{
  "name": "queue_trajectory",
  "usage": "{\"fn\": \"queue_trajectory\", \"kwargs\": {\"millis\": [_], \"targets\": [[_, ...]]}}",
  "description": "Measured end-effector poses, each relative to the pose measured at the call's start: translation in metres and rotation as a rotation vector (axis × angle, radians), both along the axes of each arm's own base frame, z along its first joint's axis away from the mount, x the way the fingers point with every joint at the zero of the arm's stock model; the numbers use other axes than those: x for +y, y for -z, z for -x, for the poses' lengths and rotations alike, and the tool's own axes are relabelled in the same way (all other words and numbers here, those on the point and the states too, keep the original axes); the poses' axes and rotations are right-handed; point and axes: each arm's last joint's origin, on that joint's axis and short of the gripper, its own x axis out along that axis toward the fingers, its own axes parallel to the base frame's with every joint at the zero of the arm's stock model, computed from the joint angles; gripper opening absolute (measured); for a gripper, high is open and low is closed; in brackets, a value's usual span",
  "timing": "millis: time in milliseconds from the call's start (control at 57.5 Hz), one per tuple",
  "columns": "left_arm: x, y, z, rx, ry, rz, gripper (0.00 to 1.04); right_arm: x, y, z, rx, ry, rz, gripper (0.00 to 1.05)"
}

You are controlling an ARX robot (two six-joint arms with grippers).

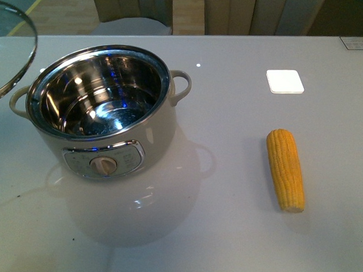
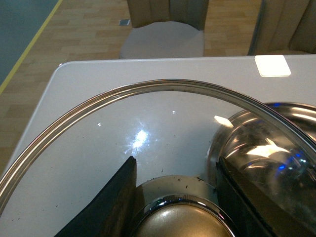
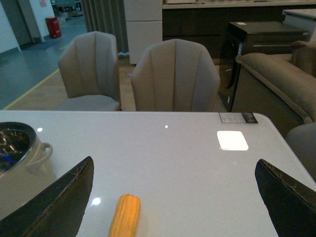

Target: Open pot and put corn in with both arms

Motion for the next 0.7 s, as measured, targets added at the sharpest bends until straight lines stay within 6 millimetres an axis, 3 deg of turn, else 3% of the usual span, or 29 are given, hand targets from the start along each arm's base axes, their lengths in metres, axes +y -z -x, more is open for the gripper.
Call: {"fn": "queue_trajectory", "kwargs": {"millis": [296, 452, 696], "targets": [[0.067, 0.021, 0.042, 0.019, -0.151, -0.023, 0.42, 0.0, 0.0, 0.0, 0.0, 0.0, 0.0, 0.96], [0.115, 0.049, 0.064, 0.022, -0.257, -0.066, 0.42, 0.0, 0.0, 0.0, 0.0, 0.0, 0.0, 0.96], [0.134, 0.092, 0.078, 0.059, -0.286, -0.054, 0.42, 0.0, 0.0, 0.0, 0.0, 0.0, 0.0, 0.96]]}}
